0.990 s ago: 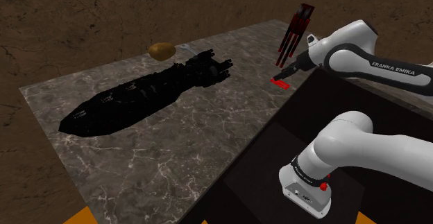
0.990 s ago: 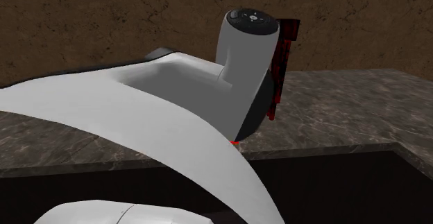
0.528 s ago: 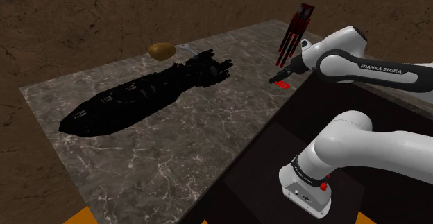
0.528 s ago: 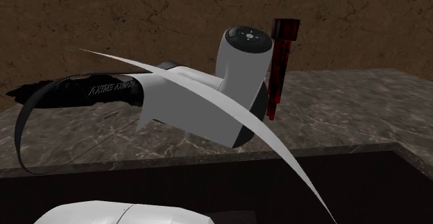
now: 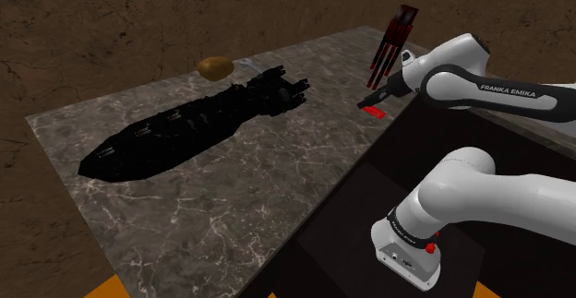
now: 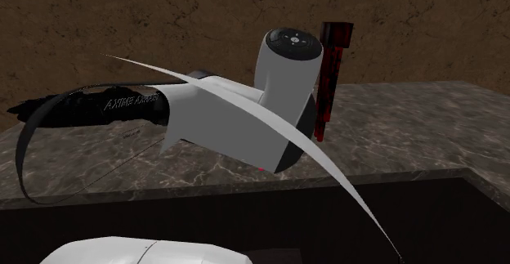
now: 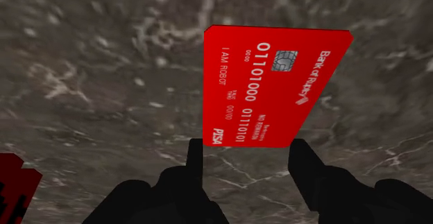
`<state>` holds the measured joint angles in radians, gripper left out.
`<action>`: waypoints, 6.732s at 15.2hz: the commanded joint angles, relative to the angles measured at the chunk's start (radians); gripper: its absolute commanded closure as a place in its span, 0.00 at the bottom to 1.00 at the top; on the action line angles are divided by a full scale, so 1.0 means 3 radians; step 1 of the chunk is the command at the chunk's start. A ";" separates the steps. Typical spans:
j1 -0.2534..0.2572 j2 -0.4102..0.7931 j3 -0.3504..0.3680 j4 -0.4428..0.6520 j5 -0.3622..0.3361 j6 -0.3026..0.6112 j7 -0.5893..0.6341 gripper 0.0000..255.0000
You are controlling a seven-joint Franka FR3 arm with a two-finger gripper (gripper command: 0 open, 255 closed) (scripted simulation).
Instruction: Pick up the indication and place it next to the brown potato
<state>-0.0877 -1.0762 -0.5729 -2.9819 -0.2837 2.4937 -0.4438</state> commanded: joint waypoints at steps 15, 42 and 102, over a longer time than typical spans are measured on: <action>0.0065 -0.0120 0.0176 0.0267 0.0108 -0.0415 0.0091 1.00; 0.0618 0.0499 0.1118 0.1120 0.0589 -0.0619 0.0937 1.00; 0.0849 0.3790 0.2641 0.2855 -0.0446 0.0743 0.3509 1.00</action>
<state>0.1671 0.0608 0.2194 -2.1252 -0.4175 2.7166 0.6089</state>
